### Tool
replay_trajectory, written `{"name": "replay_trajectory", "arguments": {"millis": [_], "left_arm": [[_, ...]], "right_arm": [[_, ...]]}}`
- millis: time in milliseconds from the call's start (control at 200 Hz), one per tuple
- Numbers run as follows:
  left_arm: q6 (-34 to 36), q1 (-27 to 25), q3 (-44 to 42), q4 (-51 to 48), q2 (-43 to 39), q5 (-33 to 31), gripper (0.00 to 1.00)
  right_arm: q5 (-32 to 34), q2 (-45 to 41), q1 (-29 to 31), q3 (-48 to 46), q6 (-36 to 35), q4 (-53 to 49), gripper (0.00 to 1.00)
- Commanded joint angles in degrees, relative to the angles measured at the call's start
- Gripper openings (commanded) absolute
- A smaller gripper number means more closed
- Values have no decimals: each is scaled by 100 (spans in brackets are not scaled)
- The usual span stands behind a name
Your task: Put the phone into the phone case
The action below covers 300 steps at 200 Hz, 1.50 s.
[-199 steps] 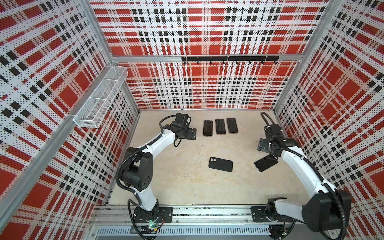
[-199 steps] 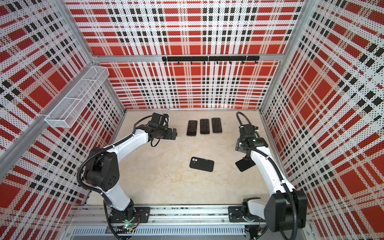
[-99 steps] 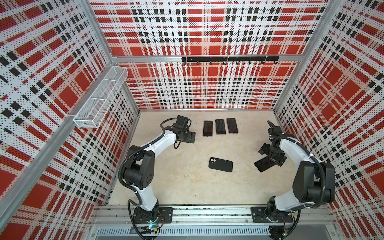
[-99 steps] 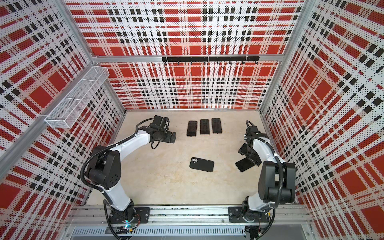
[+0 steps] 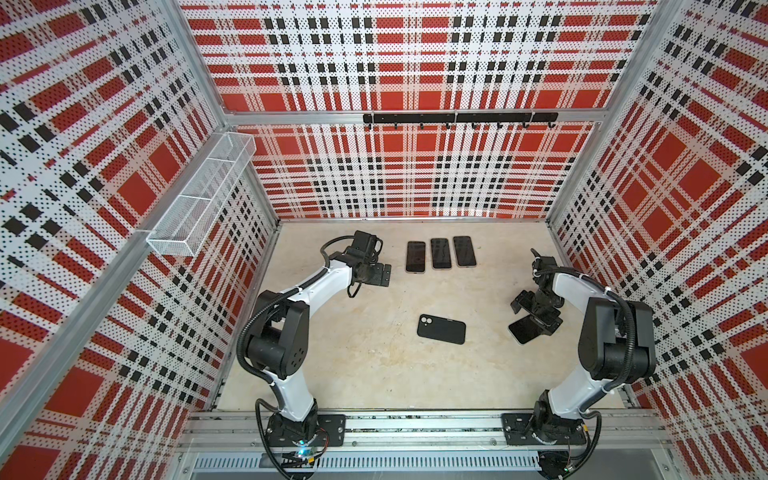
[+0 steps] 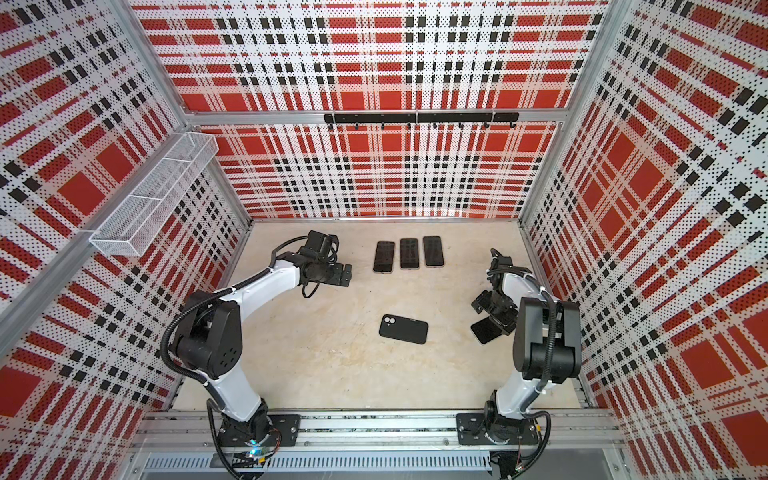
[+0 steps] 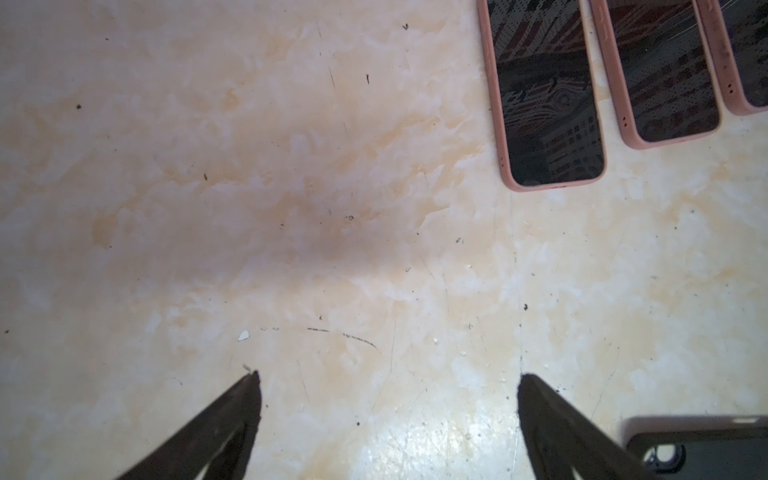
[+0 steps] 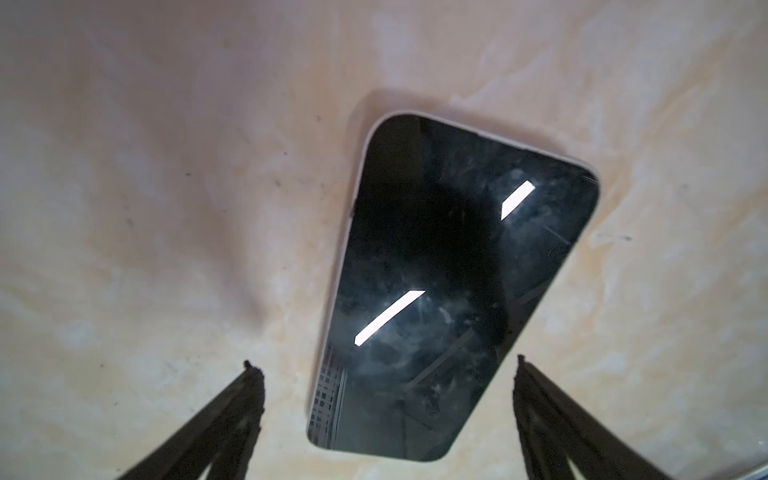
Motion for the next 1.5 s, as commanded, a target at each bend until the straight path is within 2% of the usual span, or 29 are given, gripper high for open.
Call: {"name": "replay_trajectory", "arguments": {"millis": [0, 351, 521, 691, 877, 1072, 1172, 1348, 1498], "left_arm": [[89, 27, -30, 29, -66, 95, 98], [88, 29, -33, 15, 22, 93, 98], [77, 53, -39, 28, 74, 84, 98], [59, 174, -38, 53, 208, 284, 98], [29, 384, -30, 93, 366, 491, 98], [-57, 507, 42, 103, 336, 658, 98], [-328, 576, 117, 191, 234, 1082, 98], [-935, 581, 81, 614, 64, 2369, 100], [-1513, 580, -89, 1074, 70, 3358, 97]], "right_arm": [[-46, 88, -72, -72, 72, 16, 95], [-167, 186, -245, -513, 65, 557, 95], [-278, 142, -285, -801, -38, 987, 90], [-388, 44, -280, -879, -417, 1110, 81], [-492, -156, -284, -696, -876, 868, 77], [-512, -170, -17, -396, -1541, 739, 67], [-516, -89, 291, -153, -1894, 727, 65], [-327, 129, 1065, 494, -2740, 446, 64], [-729, 301, 1688, 854, -3628, 502, 60]]}}
